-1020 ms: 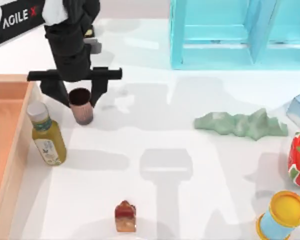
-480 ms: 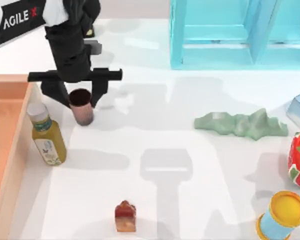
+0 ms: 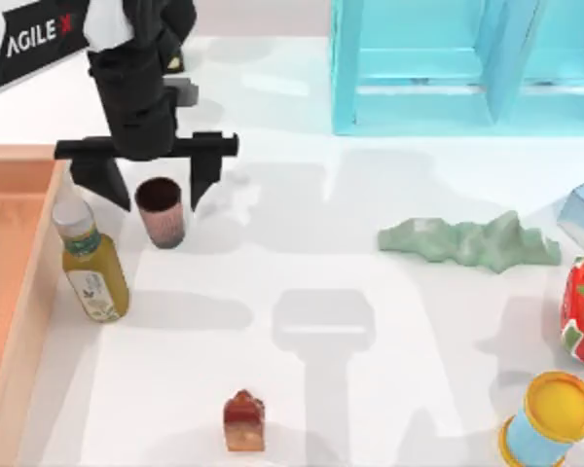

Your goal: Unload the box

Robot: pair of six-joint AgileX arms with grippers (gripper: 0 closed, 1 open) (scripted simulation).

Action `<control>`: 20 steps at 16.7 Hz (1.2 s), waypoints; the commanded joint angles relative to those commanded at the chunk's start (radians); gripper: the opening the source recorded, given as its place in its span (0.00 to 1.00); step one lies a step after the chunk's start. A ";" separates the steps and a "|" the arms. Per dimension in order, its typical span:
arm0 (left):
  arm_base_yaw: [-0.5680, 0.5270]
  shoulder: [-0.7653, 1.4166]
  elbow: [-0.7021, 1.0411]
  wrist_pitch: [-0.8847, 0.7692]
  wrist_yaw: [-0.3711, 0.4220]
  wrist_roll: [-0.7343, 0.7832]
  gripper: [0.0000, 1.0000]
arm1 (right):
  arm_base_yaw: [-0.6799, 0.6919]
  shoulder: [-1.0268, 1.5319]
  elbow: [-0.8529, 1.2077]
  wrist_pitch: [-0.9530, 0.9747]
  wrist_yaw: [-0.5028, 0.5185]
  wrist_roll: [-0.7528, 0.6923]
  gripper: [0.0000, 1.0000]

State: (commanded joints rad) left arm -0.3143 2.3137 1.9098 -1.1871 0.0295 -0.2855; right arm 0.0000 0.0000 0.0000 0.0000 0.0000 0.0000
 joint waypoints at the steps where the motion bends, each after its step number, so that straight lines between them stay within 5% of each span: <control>1: 0.000 0.000 0.000 0.000 0.000 0.000 1.00 | 0.000 0.000 0.000 0.000 0.000 0.000 1.00; 11: 0.000 0.006 0.015 -0.016 0.000 -0.001 1.00 | 0.000 0.000 0.000 0.000 0.000 0.000 1.00; 20: -0.004 0.029 0.372 -0.351 0.002 -0.002 1.00 | 0.000 0.000 0.000 0.000 0.000 0.000 1.00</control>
State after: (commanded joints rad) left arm -0.3179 2.3422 2.2817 -1.5382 0.0311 -0.2873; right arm 0.0000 0.0000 0.0000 0.0000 0.0000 0.0000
